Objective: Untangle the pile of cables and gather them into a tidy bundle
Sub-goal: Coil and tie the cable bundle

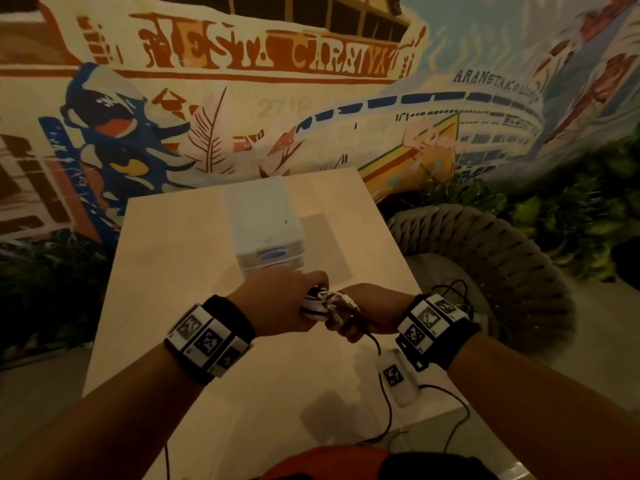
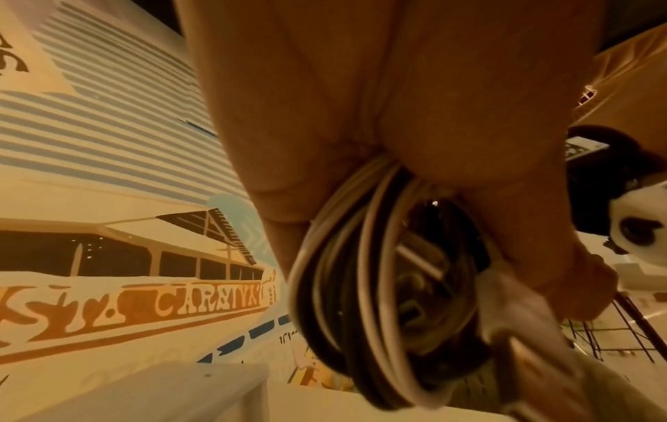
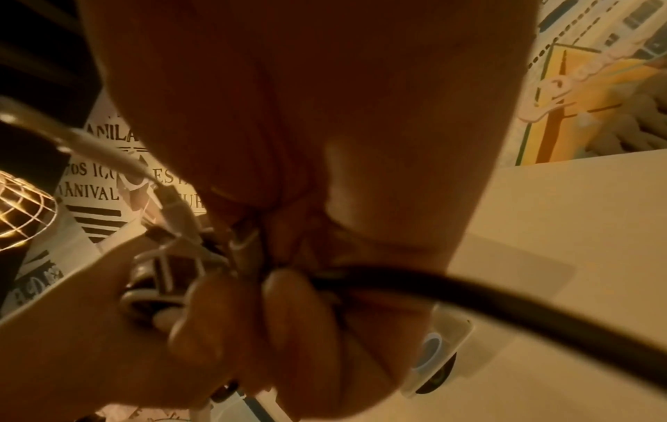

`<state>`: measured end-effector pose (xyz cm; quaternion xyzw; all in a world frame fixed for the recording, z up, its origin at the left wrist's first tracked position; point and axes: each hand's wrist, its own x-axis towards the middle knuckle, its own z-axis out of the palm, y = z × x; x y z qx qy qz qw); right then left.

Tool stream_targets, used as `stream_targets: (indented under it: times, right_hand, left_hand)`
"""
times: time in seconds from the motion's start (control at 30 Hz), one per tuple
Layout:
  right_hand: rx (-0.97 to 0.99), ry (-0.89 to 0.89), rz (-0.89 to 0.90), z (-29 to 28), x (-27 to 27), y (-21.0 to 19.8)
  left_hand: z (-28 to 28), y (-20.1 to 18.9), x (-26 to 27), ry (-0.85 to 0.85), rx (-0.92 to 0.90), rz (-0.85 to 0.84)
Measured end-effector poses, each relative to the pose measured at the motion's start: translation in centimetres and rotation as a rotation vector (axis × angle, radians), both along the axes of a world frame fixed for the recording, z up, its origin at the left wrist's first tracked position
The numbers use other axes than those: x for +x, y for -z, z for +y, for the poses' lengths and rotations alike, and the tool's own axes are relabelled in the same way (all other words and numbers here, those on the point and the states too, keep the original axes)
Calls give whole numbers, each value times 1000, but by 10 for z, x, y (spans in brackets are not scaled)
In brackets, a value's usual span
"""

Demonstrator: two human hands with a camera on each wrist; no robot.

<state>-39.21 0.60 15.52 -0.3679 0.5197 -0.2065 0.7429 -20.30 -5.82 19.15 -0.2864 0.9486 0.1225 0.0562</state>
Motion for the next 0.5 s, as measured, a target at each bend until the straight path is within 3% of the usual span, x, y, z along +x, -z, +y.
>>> stream_targets:
  times: [0.1, 0.3, 0.5]
  right_hand:
    - [-25, -59, 88, 2, 4, -6]
    - [188, -187, -33, -22, -2, -14]
    - [106, -439, 226, -31, -5, -28]
  left_hand:
    - [4, 1, -2, 18, -10, -102]
    - [6, -1, -14, 6, -57, -294]
    - [13, -4, -28, 29, -141, -300]
